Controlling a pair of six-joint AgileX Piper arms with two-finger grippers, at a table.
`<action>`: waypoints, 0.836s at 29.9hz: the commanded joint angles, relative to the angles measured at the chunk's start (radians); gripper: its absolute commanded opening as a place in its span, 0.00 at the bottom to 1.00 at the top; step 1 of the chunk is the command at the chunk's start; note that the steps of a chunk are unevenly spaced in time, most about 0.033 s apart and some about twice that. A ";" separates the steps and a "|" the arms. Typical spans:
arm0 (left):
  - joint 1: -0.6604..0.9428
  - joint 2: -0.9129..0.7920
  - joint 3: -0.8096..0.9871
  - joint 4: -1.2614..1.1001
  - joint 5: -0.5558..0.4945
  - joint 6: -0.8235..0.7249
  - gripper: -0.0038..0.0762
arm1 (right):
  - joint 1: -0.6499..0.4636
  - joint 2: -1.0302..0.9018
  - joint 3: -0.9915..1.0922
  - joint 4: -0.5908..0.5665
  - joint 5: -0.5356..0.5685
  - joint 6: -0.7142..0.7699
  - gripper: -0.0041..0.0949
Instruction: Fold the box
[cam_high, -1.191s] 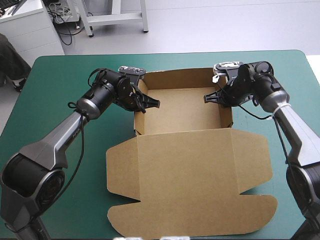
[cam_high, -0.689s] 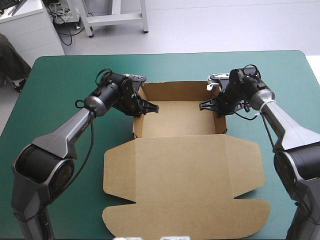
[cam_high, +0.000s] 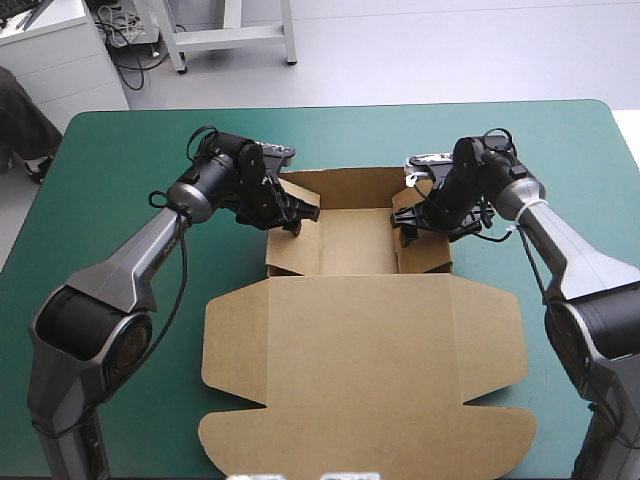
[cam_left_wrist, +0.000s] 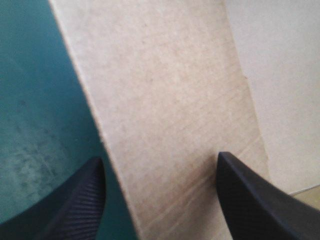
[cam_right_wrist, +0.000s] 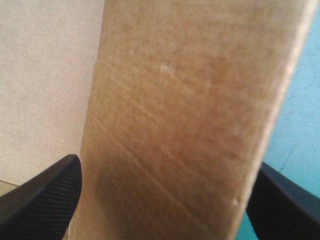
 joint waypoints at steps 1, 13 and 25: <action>0.002 -0.059 -0.105 0.006 0.059 -0.009 0.63 | -0.004 -0.080 -0.030 0.012 -0.006 -0.011 0.88; 0.002 -0.206 -0.221 0.149 0.118 0.024 0.61 | -0.004 -0.216 -0.039 -0.076 -0.007 -0.029 0.88; 0.002 -0.564 0.042 0.144 0.118 0.216 0.01 | -0.004 -0.252 -0.039 -0.060 -0.013 -0.029 0.88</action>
